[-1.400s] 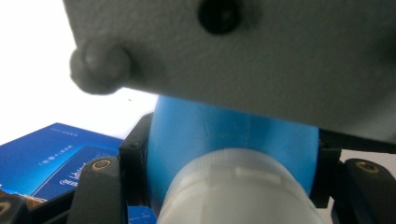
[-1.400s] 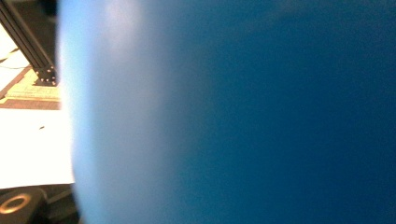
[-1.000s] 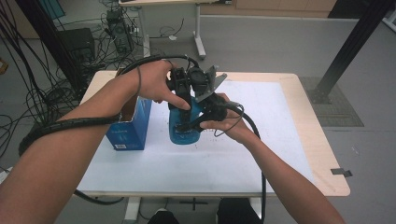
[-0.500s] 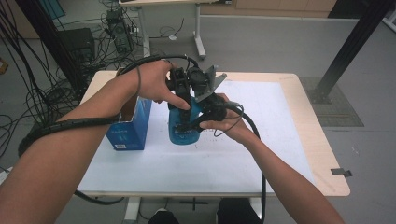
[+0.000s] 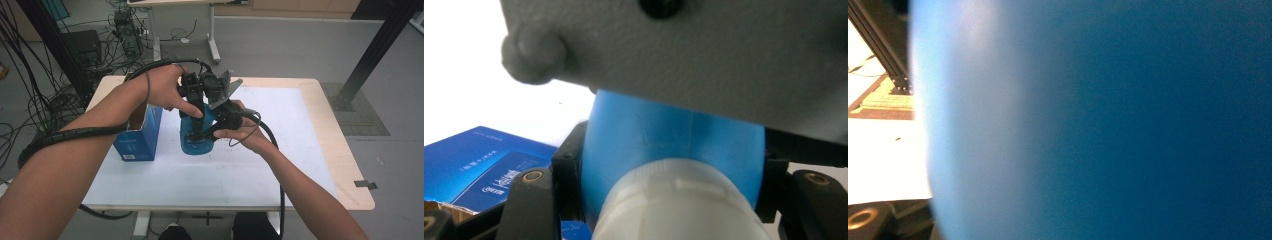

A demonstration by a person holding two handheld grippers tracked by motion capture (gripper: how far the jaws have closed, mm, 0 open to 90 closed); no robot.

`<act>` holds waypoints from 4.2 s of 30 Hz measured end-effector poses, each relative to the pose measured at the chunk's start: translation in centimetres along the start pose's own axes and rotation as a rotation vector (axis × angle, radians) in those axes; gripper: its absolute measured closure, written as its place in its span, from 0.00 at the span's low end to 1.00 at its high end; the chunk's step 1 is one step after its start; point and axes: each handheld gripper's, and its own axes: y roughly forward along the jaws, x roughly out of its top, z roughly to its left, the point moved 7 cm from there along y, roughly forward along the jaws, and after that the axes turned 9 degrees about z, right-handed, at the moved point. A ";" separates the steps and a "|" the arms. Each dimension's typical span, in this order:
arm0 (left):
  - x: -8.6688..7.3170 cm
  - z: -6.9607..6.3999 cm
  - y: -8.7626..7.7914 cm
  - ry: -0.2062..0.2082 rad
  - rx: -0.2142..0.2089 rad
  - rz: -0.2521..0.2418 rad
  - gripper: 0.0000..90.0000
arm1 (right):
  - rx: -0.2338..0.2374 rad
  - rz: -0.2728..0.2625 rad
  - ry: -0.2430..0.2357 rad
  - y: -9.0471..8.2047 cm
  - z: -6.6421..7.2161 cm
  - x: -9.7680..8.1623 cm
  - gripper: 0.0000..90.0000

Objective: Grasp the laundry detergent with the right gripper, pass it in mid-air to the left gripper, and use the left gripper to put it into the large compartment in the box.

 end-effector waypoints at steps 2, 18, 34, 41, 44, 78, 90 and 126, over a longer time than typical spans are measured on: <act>0.0 0.0 0.0 -0.001 0.001 0.000 0.41 | 0.000 -0.001 -0.001 0.0 0.0 0.0 0.47; 0.0 -0.1 0.0 -0.003 0.000 0.010 0.41 | 0.001 -0.002 0.001 0.0 0.1 0.0 0.47; -0.1 -0.1 0.0 -0.004 -0.002 0.013 0.41 | 0.010 -0.004 0.011 0.1 0.2 0.0 0.47; 0.0 -0.1 0.0 -0.006 0.002 0.011 0.41 | 0.006 -0.015 -0.010 0.1 -0.1 0.0 0.47; 0.0 -0.1 -0.1 -0.009 0.000 0.010 0.41 | 0.001 -0.017 -0.016 0.1 -0.2 0.0 0.46; -1.8 1.2 -1.0 -0.128 0.008 0.019 0.41 | -0.084 0.124 0.163 -1.6 -0.9 -2.7 0.04; -3.6 2.2 -3.5 -0.260 0.020 0.019 0.41 | -0.170 0.297 0.280 -5.1 -0.2 -4.7 0.04; -14.7 11.0 -13.2 -1.153 -0.002 -0.081 0.41 | -0.306 0.614 0.345 -13.2 2.9 -9.5 0.05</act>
